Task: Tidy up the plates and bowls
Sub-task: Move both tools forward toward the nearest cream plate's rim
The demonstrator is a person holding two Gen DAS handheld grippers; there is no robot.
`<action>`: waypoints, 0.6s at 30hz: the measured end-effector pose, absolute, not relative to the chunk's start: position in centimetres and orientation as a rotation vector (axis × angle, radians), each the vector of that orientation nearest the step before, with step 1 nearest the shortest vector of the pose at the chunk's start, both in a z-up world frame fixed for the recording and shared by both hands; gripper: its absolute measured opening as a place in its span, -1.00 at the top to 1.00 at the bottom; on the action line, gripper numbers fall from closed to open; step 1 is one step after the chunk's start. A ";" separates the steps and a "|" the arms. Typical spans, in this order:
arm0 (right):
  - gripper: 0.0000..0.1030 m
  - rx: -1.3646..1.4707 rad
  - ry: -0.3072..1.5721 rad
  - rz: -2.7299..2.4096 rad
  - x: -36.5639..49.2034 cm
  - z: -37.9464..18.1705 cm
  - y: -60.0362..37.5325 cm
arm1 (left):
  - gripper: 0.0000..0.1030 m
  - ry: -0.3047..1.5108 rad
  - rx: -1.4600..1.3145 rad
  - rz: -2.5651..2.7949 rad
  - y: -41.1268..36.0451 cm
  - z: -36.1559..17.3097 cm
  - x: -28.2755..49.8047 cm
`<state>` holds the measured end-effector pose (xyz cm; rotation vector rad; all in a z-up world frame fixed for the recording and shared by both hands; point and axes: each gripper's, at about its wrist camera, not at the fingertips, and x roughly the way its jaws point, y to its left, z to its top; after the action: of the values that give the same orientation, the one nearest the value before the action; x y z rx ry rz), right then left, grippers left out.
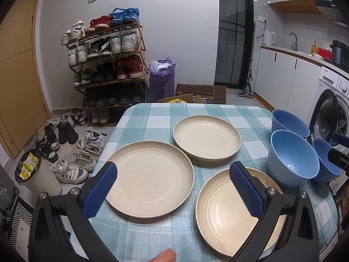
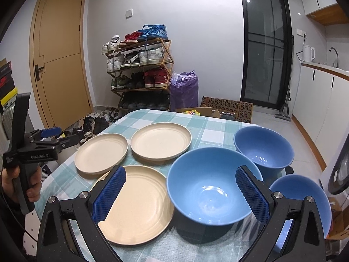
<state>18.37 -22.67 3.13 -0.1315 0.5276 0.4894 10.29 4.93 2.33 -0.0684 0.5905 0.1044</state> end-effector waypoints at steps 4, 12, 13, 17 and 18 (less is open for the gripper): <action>-0.99 -0.125 0.537 0.490 19.3 4.3 -22.4 | -1.00 0.596 -0.074 0.085 5.1 2.7 11.0; -0.99 -0.118 0.573 0.486 22.0 6.6 -21.2 | -1.00 0.604 -0.069 0.074 5.4 3.7 12.9; -0.99 -0.112 0.579 0.487 22.4 6.8 -21.1 | -1.00 0.603 -0.069 0.073 5.4 3.7 12.9; -0.99 -0.108 0.597 0.488 24.0 7.6 -20.3 | -1.00 0.606 -0.081 0.060 5.8 4.1 13.8; -0.99 -0.109 0.602 0.491 24.4 7.7 -20.1 | -1.00 0.606 -0.081 0.063 5.9 4.2 14.0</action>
<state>24.38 -20.08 7.74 -0.1086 0.6018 0.4912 14.01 5.90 4.22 -0.0809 0.6061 0.0626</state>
